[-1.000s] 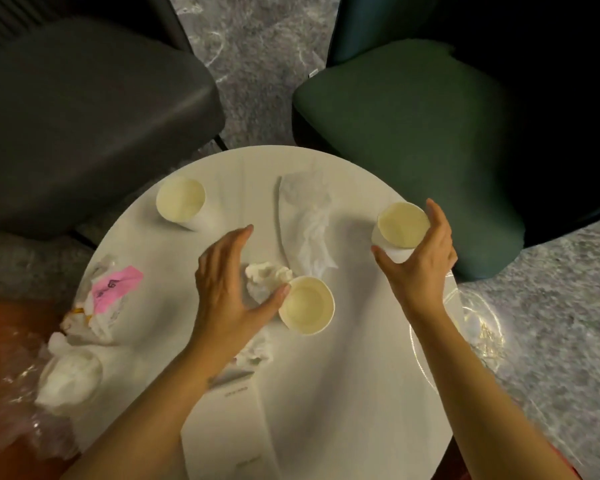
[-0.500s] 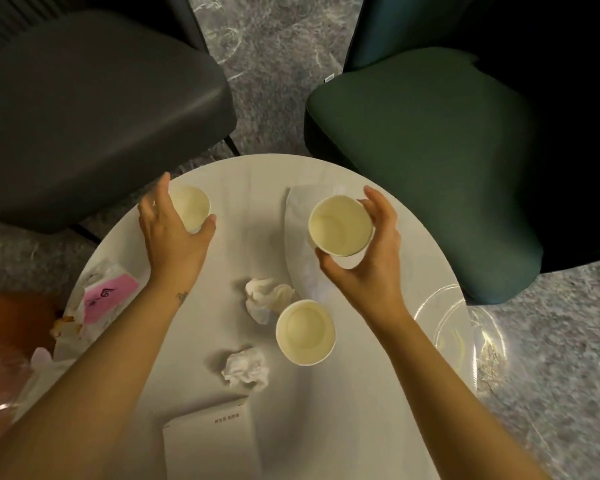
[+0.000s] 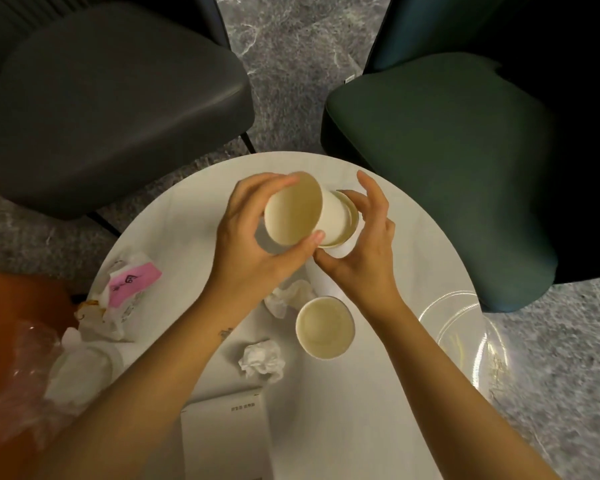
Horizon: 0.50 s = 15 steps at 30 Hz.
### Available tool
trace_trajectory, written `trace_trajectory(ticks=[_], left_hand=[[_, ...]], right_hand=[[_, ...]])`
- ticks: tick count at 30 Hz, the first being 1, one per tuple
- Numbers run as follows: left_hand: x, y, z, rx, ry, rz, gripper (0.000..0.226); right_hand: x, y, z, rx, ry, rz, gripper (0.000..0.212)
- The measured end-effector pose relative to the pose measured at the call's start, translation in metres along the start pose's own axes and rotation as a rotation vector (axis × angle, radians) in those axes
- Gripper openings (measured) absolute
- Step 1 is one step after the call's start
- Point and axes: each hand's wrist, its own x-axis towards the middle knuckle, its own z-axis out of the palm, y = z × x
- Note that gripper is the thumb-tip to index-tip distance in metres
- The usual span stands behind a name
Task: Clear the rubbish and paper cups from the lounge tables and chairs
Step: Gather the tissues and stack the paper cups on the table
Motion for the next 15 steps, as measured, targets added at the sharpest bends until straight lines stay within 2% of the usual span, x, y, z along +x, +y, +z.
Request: trace_trajectory(ticks=[4, 9, 12, 15], left_hand=[[-0.003, -0.002, -0.001, 0.040, -0.085, 0.020, 0.059], [-0.009, -0.006, 0.005, 0.080, -0.241, 0.011, 0.077], [-0.020, -0.011, 0.007, 0.000, -0.302, 0.020, 0.087], [-0.043, -0.016, 0.012, -0.055, -0.367, -0.008, 0.091]], right_hand=[[-0.005, -0.004, -0.003, 0.003, -0.050, -0.010, 0.088], [-0.017, -0.013, -0.007, 0.002, -0.040, -0.050, 0.086], [-0.027, -0.011, -0.014, 0.027, 0.033, -0.034, 0.089], [-0.042, 0.000, -0.029, -0.004, 0.184, 0.027, 0.092]])
